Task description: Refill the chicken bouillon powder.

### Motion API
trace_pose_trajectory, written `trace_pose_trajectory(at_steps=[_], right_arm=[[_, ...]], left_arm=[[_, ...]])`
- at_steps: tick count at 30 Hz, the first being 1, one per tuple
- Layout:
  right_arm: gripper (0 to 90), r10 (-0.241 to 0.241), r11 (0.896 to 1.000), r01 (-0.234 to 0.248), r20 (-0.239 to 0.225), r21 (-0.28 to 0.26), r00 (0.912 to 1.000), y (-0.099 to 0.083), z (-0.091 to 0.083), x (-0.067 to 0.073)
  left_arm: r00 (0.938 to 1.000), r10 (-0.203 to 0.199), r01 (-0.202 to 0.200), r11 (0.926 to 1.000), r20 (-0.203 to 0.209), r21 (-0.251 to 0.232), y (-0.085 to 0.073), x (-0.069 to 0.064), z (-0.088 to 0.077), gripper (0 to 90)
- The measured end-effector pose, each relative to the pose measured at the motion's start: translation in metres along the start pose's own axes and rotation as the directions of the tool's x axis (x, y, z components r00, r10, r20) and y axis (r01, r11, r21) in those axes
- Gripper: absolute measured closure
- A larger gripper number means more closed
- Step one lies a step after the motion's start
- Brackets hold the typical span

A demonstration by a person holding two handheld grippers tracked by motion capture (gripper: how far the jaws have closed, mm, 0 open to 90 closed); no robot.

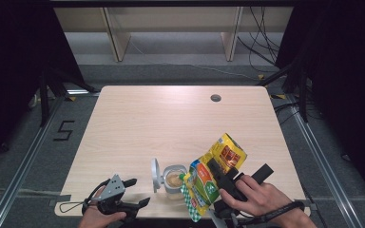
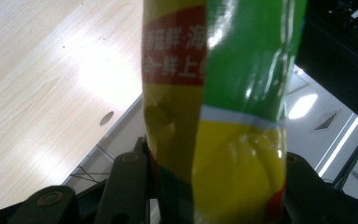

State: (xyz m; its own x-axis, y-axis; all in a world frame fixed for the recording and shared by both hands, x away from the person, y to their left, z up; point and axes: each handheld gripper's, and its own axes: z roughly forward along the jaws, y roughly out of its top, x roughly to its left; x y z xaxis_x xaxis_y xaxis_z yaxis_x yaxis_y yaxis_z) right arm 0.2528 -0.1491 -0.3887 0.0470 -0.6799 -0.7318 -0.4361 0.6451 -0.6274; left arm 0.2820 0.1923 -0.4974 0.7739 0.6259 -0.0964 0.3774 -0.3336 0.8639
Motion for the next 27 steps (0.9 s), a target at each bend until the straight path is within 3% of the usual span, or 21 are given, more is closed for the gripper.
trace_pose_trajectory(at_steps=[3, 4, 5, 6, 9, 10, 15, 16, 17, 20, 21, 24, 25, 27], right_arm=[[63.6, -0.021, 1.0, 0.021, -0.003, 0.009, 0.9998, 0.0018, -0.0005, -0.0012], [63.6, -0.051, 0.999, 0.051, 0.002, -0.006, 0.9987, 0.0028, 0.0008, -0.0031], [63.6, -0.029, 1.0, 0.029, -0.004, 0.002, 0.9996, 0.0033, 0.0005, -0.0018], [63.6, -0.023, 1.0, 0.023, 0.001, 0.007, 0.9997, 0.004, 0.0005, -0.0015], [63.6, -0.03, 1.0, 0.03, -0.003, -0.004, 0.9995, 0.0054, 0.0021, -0.0009], [63.6, -0.029, 1.0, 0.029, -0.003, -0.005, 0.9996, 0.0054, 0.0021, -0.001], [63.7, -0.027, 1.0, 0.027, -0.001, -0.001, 0.9996, 0.0029, 0.001, -0.0032], [63.7, -0.026, 1.0, 0.026, -0.006, 0.0, 0.9996, 0.0026, 0.0013, -0.0025], [63.7, -0.019, 1.0, 0.019, -0.005, 0.003, 0.9998, 0.0024, 0.0012, -0.0022], [63.7, -0.015, 1.0, 0.015, -0.005, 0.003, 0.9999, 0.0026, 0.0015, -0.0015], [63.7, -0.013, 1.0, 0.013, -0.003, 0.003, 0.9999, 0.0026, 0.0014, -0.0014], [63.7, -0.014, 1.0, 0.014, -0.003, 0.003, 0.9999, 0.0025, 0.0009, -0.0014], [63.7, -0.016, 1.0, 0.016, -0.003, 0.004, 0.9999, 0.0026, 0.0008, -0.0015], [63.7, -0.027, 1.0, 0.027, -0.007, 0.001, 0.9996, 0.0028, 0.0012, -0.0018]], left_arm=[[1.0, -0.001, 0.001, 1.0, 0.0, -0.002, 0.0001, 0.0001, -0.0003, 17.8], [1.0, -0.002, 0.002, 1.0, -0.001, -0.002, 0.0001, 0.0003, -0.0005, 17.8], [1.0, -0.002, 0.002, 1.0, -0.007, -0.001, 0.0002, 0.0001, -0.0009, 17.8], [0.9994, -0.034, 0.034, 0.9994, -0.007, -0.007, -0.0005, -0.0018, -0.0005, 17.8], [0.9997, -0.026, 0.026, 0.9996, -0.001, -0.006, -0.0003, -0.0012, -0.0008, 17.8], [1.0, 0.001, -0.001, 1.0, -0.001, -0.004, 0.0003, 0.0002, -0.0011, 17.8], [0.9997, -0.024, 0.024, 0.9997, 0.002, -0.008, -0.0001, -0.0011, 0.0001, 17.8], [1.0, -0.006, 0.006, 0.9999, 0.001, -0.008, 0.0002, -0.0002, 0.0, 17.8], [0.9997, -0.026, 0.026, 0.9997, 0.0, -0.003, -0.0003, -0.0011, -0.0002, 17.8], [0.9999, -0.011, 0.011, 0.9999, -0.006, -0.003, 0.0001, -0.0005, -0.001, 17.8], [0.9994, -0.033, 0.033, 0.9994, -0.006, -0.007, -0.0003, -0.0018, -0.0006, 17.8], [1.0, 0.0, 0.0, 1.0, -0.003, -0.003, 0.0002, 0.0002, -0.0005, 17.8], [0.9995, -0.03, 0.03, 0.9995, 0.002, -0.007, -0.0003, -0.0015, 0.0002, 17.8], [0.9995, -0.032, 0.032, 0.9995, 0.001, -0.009, -0.0003, -0.0016, 0.0002, 17.8]])
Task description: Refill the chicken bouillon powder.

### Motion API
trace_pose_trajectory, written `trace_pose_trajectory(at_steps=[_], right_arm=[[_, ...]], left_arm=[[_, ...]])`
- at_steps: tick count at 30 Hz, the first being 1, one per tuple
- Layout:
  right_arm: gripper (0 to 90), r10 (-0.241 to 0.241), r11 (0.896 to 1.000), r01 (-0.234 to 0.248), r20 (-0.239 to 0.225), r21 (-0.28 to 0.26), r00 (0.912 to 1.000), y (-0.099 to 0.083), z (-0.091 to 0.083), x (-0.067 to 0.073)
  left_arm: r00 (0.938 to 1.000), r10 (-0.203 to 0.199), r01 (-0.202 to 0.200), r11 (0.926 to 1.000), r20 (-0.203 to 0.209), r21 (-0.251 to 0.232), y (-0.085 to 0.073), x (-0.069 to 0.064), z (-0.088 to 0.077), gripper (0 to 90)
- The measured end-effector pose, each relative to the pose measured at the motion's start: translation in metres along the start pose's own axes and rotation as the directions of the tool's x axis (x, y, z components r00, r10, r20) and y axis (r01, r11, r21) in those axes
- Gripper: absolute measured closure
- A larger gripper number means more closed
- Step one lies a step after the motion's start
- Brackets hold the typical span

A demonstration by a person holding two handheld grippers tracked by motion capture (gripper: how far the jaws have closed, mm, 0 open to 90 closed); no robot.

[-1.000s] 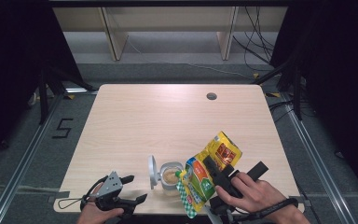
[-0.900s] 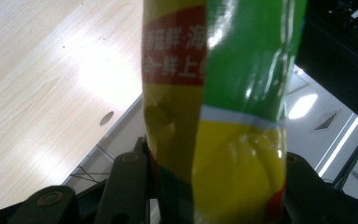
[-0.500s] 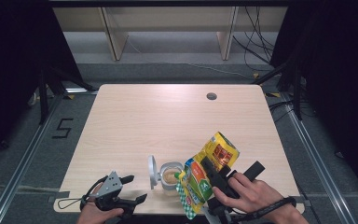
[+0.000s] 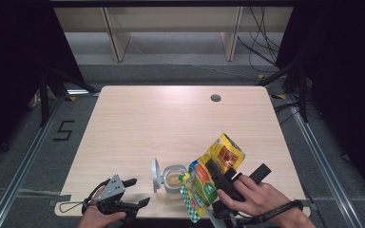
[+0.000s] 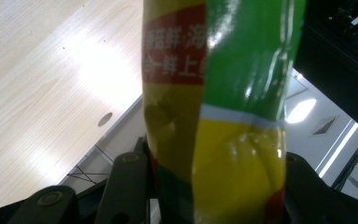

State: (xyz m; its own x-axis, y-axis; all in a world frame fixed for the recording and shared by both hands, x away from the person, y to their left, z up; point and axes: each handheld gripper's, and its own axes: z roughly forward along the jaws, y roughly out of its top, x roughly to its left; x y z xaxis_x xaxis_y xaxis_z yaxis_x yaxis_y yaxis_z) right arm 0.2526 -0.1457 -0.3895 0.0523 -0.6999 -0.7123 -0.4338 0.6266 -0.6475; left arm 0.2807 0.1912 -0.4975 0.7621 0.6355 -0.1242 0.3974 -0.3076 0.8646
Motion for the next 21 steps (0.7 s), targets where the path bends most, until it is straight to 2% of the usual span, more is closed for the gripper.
trace_pose_trajectory(at_steps=[2, 4, 8, 9, 10, 11, 14, 15, 16, 19, 20, 21], right_arm=[[63.7, -0.007, 1.0, 0.007, 0.008, 0.005, 0.9999, 0.0003, -0.0002, 0.0001], [63.7, 0.001, 1.0, -0.001, 0.003, 0.004, 1.0, 0.0004, -0.0003, 0.0003], [63.8, 0.002, 1.0, -0.002, 0.004, 0.002, 1.0, 0.0011, -0.0004, 0.0005], [63.8, -0.003, 1.0, 0.003, 0.002, -0.001, 1.0, 0.0011, 0.0, 0.0004], [63.8, 0.005, 1.0, -0.005, 0.012, 0.006, 0.9999, 0.0008, -0.0006, 0.0005], [63.8, 0.002, 1.0, -0.002, -0.002, -0.005, 1.0, 0.0001, 0.0003, 0.0], [63.8, 0.006, 1.0, -0.006, 0.003, 0.002, 1.0, -0.0014, -0.0002, 0.0003], [63.8, -0.023, 1.0, 0.023, 0.01, -0.01, 0.9997, -0.0017, 0.0006, -0.0011], [63.8, 0.003, 1.0, -0.003, -0.006, -0.002, 1.0, -0.0027, 0.0001, 0.0002], [63.8, 0.006, 1.0, -0.006, -0.001, 0.003, 1.0, -0.0038, -0.0008, -0.0007], [63.8, 0.012, 1.0, -0.012, 0.001, 0.006, 0.9999, -0.0039, -0.0014, -0.0006], [63.8, 0.01, 1.0, -0.01, 0.002, 0.004, 1.0, -0.0038, -0.0014, -0.0008]], left_arm=[[0.9996, 0.028, -0.028, 0.9996, -0.006, 0.003, 0.0006, 0.0013, -0.0008, 17.8], [0.9995, 0.033, -0.033, 0.9994, -0.004, 0.006, 0.0006, 0.0019, -0.0013, 17.8], [0.9997, 0.026, -0.026, 0.9997, 0.0, 0.0, 0.0005, 0.0013, -0.0003, 17.8], [1.0, 0.008, -0.008, 0.9999, 0.001, 0.008, 0.0, 0.0006, -0.0003, 17.8], [0.9994, 0.034, -0.034, 0.9994, 0.0, 0.008, 0.0004, 0.002, -0.0002, 17.8], [0.9995, 0.031, -0.031, 0.9995, 0.0, 0.008, 0.0004, 0.002, 0.0001, 17.8], [0.9995, 0.03, -0.03, 0.9995, 0.002, 0.009, 0.0006, 0.002, 0.0002, 17.8], [0.9995, 0.03, -0.03, 0.9995, 0.0, 0.006, 0.0005, 0.0017, 0.0002, 17.8], [0.9995, 0.03, -0.03, 0.9995, 0.001, 0.007, 0.0005, 0.0018, 0.0001, 17.8], [0.9996, 0.029, -0.029, 0.9996, 0.001, 0.007, 0.0004, 0.0022, 0.0, 17.8], [1.0, 0.0, 0.0, 1.0, 0.001, 0.005, -0.0001, 0.0007, 0.0004, 17.8], [0.9996, 0.027, -0.027, 0.9996, 0.003, 0.007, 0.0006, 0.002, -0.0001, 17.8]])
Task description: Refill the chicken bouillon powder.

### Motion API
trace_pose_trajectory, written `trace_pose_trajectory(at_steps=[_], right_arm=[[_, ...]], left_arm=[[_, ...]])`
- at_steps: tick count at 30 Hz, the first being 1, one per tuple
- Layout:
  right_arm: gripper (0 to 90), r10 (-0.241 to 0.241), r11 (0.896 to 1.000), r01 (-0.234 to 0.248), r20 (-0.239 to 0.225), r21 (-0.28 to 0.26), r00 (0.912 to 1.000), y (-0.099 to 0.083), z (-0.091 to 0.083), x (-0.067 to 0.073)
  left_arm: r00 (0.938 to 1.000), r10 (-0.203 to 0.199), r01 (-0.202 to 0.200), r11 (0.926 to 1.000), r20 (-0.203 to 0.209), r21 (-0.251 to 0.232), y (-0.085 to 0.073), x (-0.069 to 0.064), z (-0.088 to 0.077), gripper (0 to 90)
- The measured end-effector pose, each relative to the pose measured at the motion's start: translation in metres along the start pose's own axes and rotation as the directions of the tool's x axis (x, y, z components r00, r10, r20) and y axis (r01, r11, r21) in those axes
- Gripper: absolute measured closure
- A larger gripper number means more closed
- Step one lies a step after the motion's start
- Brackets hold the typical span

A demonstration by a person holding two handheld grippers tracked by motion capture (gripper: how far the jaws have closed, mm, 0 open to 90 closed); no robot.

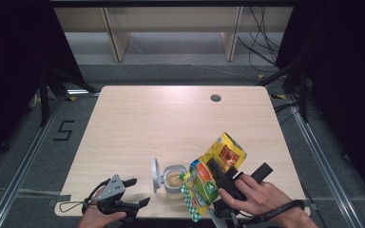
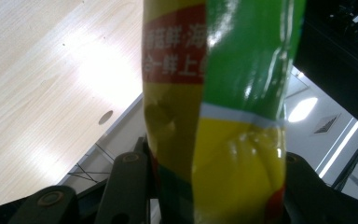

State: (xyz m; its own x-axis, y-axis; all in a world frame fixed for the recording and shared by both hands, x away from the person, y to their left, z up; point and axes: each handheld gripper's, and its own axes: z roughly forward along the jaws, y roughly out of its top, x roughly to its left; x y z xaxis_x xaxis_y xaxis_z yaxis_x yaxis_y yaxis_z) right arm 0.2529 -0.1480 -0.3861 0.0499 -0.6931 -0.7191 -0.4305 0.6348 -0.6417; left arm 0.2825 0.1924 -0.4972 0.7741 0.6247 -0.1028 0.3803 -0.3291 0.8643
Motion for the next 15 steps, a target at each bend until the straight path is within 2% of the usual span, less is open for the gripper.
trace_pose_trajectory(at_steps=[1, 3, 4, 5, 7, 15], right_arm=[[63.8, -0.007, 1.0, 0.007, -0.001, -0.002, 1.0, 0.0003, 0.0001, 0.0], [63.8, -0.008, 1.0, 0.008, 0.0, -0.005, 1.0, 0.0008, -0.0003, 0.0009], [63.8, 0.002, 1.0, -0.002, 0.002, 0.003, 1.0, 0.001, -0.001, 0.0018], [63.8, -0.021, 1.0, 0.021, 0.002, -0.012, 0.9998, 0.0014, 0.0001, 0.0009], [63.8, 0.009, 1.0, -0.009, -0.008, 0.002, 0.9999, 0.0014, -0.0007, 0.0039], [63.9, -0.002, 1.0, 0.002, 0.003, 0.002, 1.0, 0.001, 0.0, 0.003]], left_arm=[[1.0, 0.005, -0.005, 1.0, -0.001, -0.002, 0.0003, -0.0001, 0.0, 17.8], [0.9999, -0.012, 0.012, 0.9999, 0.001, -0.003, 0.0001, -0.0018, 0.0, 17.8], [1.0, 0.009, -0.009, 1.0, 0.001, -0.002, 0.0005, -0.0008, -0.0003, 17.8], [1.0, 0.009, -0.009, 1.0, -0.001, 0.0, 0.0003, -0.0008, -0.0002, 17.8], [1.0, 0.002, -0.002, 1.0, 0.002, -0.004, 0.0002, -0.001, 0.0002, 17.8], [1.0, 0.001, -0.001, 1.0, 0.0, -0.005, 0.0002, -0.0007, 0.0001, 17.8]])
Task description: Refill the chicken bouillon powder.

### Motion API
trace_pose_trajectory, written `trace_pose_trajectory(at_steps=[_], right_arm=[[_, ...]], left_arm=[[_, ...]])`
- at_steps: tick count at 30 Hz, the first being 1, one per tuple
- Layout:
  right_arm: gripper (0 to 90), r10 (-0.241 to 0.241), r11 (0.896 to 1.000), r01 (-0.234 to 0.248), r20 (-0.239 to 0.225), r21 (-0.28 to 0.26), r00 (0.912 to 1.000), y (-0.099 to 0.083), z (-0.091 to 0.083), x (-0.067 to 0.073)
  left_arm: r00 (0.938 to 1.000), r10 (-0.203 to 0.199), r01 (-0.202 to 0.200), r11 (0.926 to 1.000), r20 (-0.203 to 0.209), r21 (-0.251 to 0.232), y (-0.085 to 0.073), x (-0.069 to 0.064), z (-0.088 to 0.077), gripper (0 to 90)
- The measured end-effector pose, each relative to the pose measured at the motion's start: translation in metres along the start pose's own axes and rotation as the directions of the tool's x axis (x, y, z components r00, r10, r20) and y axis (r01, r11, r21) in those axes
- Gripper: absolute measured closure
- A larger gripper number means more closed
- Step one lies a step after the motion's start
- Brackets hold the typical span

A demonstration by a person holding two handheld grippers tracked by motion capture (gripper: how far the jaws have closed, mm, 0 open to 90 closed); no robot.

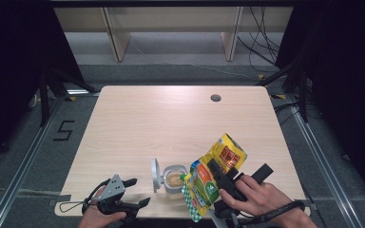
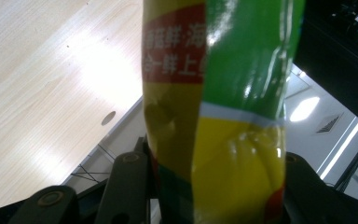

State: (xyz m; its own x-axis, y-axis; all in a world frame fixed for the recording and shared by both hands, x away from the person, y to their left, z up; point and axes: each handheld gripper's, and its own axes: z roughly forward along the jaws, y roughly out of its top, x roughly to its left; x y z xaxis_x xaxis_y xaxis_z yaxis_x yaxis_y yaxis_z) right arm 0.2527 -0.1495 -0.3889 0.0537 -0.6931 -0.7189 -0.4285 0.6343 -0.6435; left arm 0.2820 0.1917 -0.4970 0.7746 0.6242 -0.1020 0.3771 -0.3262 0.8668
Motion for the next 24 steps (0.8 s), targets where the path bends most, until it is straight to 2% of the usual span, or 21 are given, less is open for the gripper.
trace_pose_trajectory(at_steps=[1, 2, 3, 4, 10, 11, 12, 14, 15, 16, 17, 18, 20, 22, 23, 24], right_arm=[[63.9, 0.001, 1.0, -0.001, 0.001, 0.0, 1.0, 0.0002, 0.0001, -0.0001], [63.9, -0.003, 1.0, 0.003, 0.0, -0.002, 1.0, 0.0004, 0.0002, -0.0003], [63.9, 0.0, 1.0, 0.0, 0.0, 0.0, 1.0, 0.0007, 0.0001, -0.0003], [63.9, 0.001, 1.0, -0.001, 0.001, -0.001, 1.0, 0.0009, 0.0002, -0.0003], [64.0, 0.014, 1.0, -0.014, -0.005, -0.005, 0.9999, 0.0013, 0.001, -0.0003], [64.1, 0.001, 1.0, -0.001, -0.001, -0.018, 1.0, 0.0014, 0.002, -0.0012], [64.1, 0.034, 0.999, -0.034, -0.006, -0.012, 0.9994, 0.002, 0.0015, 0.0014], [64.1, 0.034, 0.999, -0.034, -0.006, -0.014, 0.9994, 0.002, 0.0015, 0.0019], [64.2, 0.019, 1.0, -0.019, -0.004, -0.01, 0.9998, 0.0015, 0.0013, 0.0012], [64.2, 0.028, 1.0, -0.028, -0.003, -0.008, 0.9996, 0.0013, 0.0011, 0.0015], [64.2, 0.029, 1.0, -0.029, -0.004, -0.009, 0.9996, 0.0012, 0.001, 0.0017], [64.5, 0.031, 0.999, -0.031, -0.004, -0.009, 0.9995, 0.0011, 0.001, 0.0019], [64.6, 0.036, 0.999, -0.036, -0.006, -0.012, 0.9993, 0.0007, 0.0011, 0.0028], [64.7, 0.045, 0.999, -0.045, -0.013, -0.011, 0.9989, 0.0006, 0.0012, 0.0035], [64.7, 0.037, 0.999, -0.037, 0.002, -0.011, 0.9993, 0.0011, 0.0013, 0.0046], [64.7, 0.023, 1.0, -0.023, 0.005, -0.013, 0.9997, 0.0012, 0.0012, 0.0035]], left_arm=[[1.0, 0.002, -0.002, 1.0, 0.0, 0.001, 0.0, 0.0, -0.0001, 17.8], [0.9996, -0.027, 0.027, 0.9996, 0.0, -0.001, -0.0006, -0.0015, 0.0001, 17.8], [0.9998, -0.022, 0.022, 0.9998, 0.002, 0.0, -0.0004, -0.0012, -0.0001, 17.8], [1.0, 0.007, -0.007, 1.0, 0.0, 0.002, 0.0002, 0.0002, -0.0008, 17.8], [1.0, 0.0, 0.0, 1.0, -0.002, -0.001, 0.0002, 0.0, -0.0007, 17.8], [1.0, 0.0, 0.0, 1.0, -0.006, 0.001, 0.0002, -0.0002, -0.0007, 17.8], [1.0, 0.0, 0.0, 1.0, -0.005, 0.0, 0.0002, -0.0002, -0.0008, 17.8], [1.0, 0.008, -0.008, 0.9999, -0.001, 0.007, 0.0002, 0.0006, -0.0011, 17.8], [1.0, 0.003, -0.003, 1.0, 0.0, 0.001, 0.0001, 0.0001, -0.0008, 17.8], [0.9997, -0.023, 0.023, 0.9997, 0.0, -0.002, -0.0005, -0.0013, 0.0, 17.8], [0.9997, -0.026, 0.026, 0.9997, 0.001, 0.0, -0.0006, -0.0014, 0.0001, 17.8], [0.9997, -0.023, 0.023, 0.9997, 0.002, 0.0, -0.0006, -0.0014, 0.0002, 17.8], [0.9999, 0.01, -0.01, 0.9999, 0.001, 0.001, 0.0006, 0.0001, -0.0007, 17.8], [1.0, 0.008, -0.008, 1.0, -0.001, -0.001, 0.0006, 0.0002, -0.0018, 17.8], [1.0, 0.006, -0.006, 1.0, 0.001, 0.002, 0.0005, 0.0007, -0.0019, 17.8], [0.9998, -0.019, 0.019, 0.9998, 0.001, 0.004, -0.0002, -0.0002, -0.0015, 17.8]])
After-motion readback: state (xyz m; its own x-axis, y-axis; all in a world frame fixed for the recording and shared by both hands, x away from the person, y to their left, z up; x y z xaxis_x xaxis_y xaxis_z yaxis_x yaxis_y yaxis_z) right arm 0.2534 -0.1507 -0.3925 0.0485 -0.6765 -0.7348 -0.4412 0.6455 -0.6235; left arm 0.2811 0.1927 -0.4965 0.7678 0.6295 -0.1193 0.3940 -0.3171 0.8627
